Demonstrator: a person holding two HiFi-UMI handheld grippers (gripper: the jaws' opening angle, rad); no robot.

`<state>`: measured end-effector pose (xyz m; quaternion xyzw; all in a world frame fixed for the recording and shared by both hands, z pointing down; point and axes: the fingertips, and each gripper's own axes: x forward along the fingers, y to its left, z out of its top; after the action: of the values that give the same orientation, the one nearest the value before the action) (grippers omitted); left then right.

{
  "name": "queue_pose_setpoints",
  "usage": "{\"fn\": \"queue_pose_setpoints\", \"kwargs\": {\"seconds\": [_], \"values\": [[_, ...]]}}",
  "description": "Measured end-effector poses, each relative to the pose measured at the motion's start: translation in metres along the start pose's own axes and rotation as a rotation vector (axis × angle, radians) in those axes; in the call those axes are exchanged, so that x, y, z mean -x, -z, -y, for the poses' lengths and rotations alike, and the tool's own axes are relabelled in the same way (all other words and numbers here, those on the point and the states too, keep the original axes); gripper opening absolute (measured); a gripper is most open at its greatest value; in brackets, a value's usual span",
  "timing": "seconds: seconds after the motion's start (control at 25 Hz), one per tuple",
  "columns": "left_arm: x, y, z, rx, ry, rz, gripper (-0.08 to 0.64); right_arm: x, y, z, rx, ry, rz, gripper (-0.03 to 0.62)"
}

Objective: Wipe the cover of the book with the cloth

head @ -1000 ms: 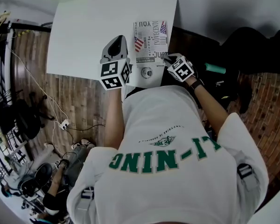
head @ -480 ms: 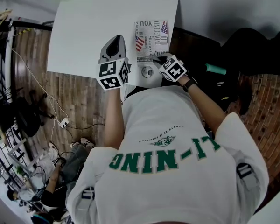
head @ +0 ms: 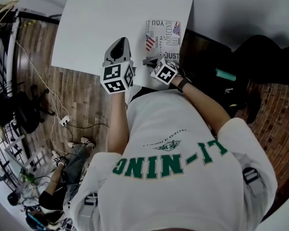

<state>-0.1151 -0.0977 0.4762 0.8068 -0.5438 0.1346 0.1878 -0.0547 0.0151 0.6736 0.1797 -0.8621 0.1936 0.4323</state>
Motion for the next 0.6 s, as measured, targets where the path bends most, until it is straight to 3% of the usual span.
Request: {"fn": "queue_pose_setpoints", "kwargs": {"seconds": [0.6], "values": [[-0.031, -0.002, 0.038, -0.021, 0.111, -0.013, 0.012, 0.089, 0.126, 0.060, -0.279, 0.208, -0.063, 0.041]]}}
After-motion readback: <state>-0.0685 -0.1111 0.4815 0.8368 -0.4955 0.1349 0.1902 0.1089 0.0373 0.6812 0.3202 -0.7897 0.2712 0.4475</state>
